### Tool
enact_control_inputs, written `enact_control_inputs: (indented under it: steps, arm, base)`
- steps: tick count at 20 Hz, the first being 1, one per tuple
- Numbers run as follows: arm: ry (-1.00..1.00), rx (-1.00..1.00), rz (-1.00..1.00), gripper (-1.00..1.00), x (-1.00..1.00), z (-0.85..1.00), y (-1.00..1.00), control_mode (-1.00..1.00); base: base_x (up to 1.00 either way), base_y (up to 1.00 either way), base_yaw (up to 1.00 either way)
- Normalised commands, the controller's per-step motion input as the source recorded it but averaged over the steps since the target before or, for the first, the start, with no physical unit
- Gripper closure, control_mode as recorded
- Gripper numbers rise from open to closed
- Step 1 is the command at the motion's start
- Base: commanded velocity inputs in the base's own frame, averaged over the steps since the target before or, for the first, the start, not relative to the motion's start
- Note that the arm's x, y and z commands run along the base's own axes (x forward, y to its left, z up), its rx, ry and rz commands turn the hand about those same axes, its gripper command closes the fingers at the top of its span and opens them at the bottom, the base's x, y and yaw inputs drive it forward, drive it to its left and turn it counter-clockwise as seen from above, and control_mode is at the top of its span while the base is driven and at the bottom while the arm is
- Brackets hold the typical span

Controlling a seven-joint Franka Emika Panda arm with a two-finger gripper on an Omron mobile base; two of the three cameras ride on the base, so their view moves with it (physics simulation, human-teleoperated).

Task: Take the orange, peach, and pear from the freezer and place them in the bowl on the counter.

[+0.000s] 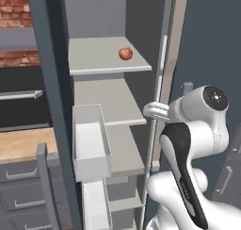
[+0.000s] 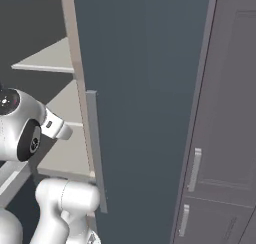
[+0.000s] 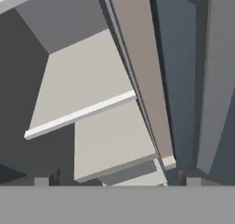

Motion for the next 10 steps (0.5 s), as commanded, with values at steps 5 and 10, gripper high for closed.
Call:
enact_control_inputs:
  steps: [5,10]
  arm:
    - [0.00,0.00,0.00,-1.00,0.00,0.00,0.00,1.00]
    - [0.00,0.00,0.00,-1.00,0.00,0.00,0.00,1.00]
  base:
    - [0.40,0.35,0.00]
    - [0.44,0.35,-0.01]
